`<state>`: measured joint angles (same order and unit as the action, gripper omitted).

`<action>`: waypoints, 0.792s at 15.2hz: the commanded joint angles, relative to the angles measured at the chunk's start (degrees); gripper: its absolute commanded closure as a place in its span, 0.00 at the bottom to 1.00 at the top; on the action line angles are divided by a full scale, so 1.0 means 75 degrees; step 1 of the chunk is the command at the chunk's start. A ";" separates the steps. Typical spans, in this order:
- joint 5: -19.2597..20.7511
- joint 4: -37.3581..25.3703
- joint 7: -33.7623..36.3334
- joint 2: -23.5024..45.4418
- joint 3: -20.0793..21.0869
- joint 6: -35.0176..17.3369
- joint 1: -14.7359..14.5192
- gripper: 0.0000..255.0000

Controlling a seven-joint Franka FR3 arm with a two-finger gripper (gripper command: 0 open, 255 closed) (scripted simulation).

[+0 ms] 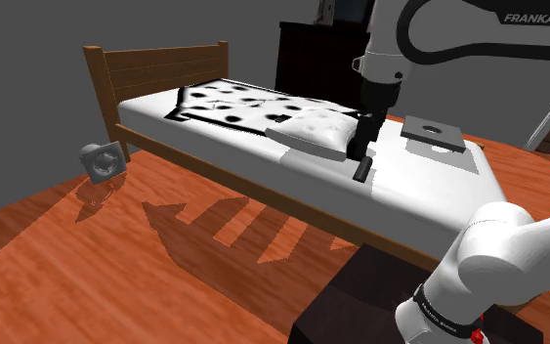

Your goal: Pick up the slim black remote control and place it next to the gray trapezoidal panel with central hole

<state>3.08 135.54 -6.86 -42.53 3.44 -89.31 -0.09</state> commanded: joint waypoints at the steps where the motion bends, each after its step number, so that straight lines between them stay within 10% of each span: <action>1: 0.0000 0.0000 0.0000 0.0000 0.0000 0.0000 0.0000 0.00; 12: -0.0411 -0.0774 0.2564 0.2550 -0.0798 -0.1384 0.1594 0.00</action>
<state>0.42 130.73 10.49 -25.27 -1.93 -99.02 10.87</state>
